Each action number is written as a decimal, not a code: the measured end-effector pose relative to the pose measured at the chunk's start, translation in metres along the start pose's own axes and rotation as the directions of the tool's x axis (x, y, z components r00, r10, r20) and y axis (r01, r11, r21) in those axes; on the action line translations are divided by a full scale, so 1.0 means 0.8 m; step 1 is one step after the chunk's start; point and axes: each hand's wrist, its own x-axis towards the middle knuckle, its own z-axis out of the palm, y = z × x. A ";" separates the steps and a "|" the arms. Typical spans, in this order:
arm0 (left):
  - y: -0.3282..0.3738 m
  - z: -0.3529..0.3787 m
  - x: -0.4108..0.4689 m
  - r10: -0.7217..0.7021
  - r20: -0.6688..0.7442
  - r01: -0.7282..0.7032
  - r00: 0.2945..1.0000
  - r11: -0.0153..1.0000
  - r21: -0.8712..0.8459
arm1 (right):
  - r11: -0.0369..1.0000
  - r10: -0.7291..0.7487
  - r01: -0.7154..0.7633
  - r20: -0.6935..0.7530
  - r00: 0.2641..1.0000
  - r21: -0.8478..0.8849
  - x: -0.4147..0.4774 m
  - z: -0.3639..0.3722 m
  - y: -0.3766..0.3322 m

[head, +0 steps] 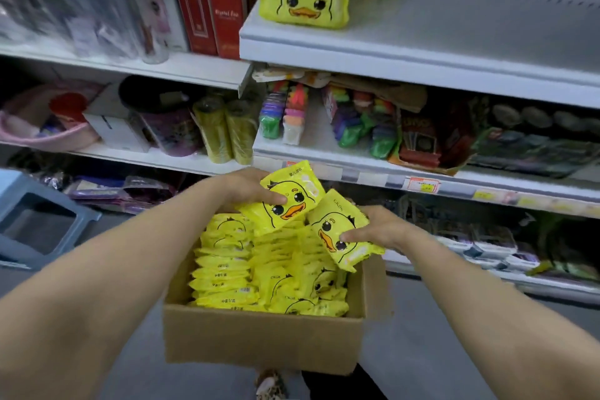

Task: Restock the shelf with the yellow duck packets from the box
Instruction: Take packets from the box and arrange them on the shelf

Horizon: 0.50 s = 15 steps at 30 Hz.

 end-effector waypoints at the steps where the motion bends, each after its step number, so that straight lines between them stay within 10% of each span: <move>1: 0.022 -0.010 -0.006 0.020 -0.023 -0.019 1.000 0.998 0.060 | 1.000 -0.026 0.026 -0.030 0.999 -0.001 -0.008 -0.016 -0.013; 15: 0.301 -0.124 -0.056 0.305 -0.105 -0.263 0.946 0.918 0.297 | 0.951 -0.281 0.247 -0.189 0.941 -0.183 -0.100 -0.225 -0.183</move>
